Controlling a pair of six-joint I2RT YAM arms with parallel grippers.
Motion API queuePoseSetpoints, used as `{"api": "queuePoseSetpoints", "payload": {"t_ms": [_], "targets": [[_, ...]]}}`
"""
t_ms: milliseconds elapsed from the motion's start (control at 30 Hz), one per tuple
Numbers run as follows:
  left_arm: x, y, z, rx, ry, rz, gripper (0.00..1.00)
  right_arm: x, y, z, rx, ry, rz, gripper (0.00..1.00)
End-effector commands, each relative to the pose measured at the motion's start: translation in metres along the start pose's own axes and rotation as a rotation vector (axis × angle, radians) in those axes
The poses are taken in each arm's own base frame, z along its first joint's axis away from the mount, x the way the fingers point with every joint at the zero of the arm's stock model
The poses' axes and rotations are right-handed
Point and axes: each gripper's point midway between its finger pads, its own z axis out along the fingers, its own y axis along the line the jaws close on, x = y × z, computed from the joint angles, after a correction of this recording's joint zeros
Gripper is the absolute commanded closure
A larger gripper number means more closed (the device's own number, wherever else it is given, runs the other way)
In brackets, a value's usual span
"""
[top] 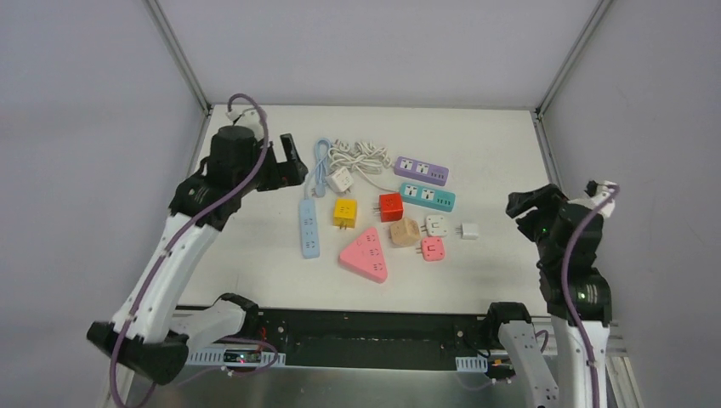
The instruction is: Pull the plug off the socket
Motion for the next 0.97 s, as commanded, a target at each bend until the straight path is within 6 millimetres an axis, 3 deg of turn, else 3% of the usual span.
{"api": "queuePoseSetpoints", "payload": {"t_ms": [0, 200, 467, 567, 767, 933], "targets": [[0.003, 0.031, -0.054, -0.077, -0.115, 0.063, 0.01, -0.056, -0.01, -0.054, 0.055, -0.24, 0.003, 0.36], [0.016, 0.061, -0.116, -0.123, -0.268, 0.045, 0.01, -0.094, -0.008, -0.118, 0.009, -0.418, 0.052, 0.36], [0.028, 0.098, -0.189, -0.2, -0.432, 0.015, 0.01, -0.114, -0.014, -0.185, -0.037, -0.552, 0.111, 0.36], [0.031, 0.106, -0.201, -0.226, -0.449, 0.009, 0.01, -0.112, -0.017, -0.196, -0.047, -0.559, 0.116, 0.3], [0.034, 0.106, -0.212, -0.196, -0.492, -0.001, 0.01, -0.108, -0.017, -0.203, -0.05, -0.535, 0.091, 0.07], [0.037, 0.111, -0.211, -0.224, -0.473, -0.003, 0.01, -0.106, -0.018, -0.207, -0.05, -0.525, 0.092, 0.0]]}}
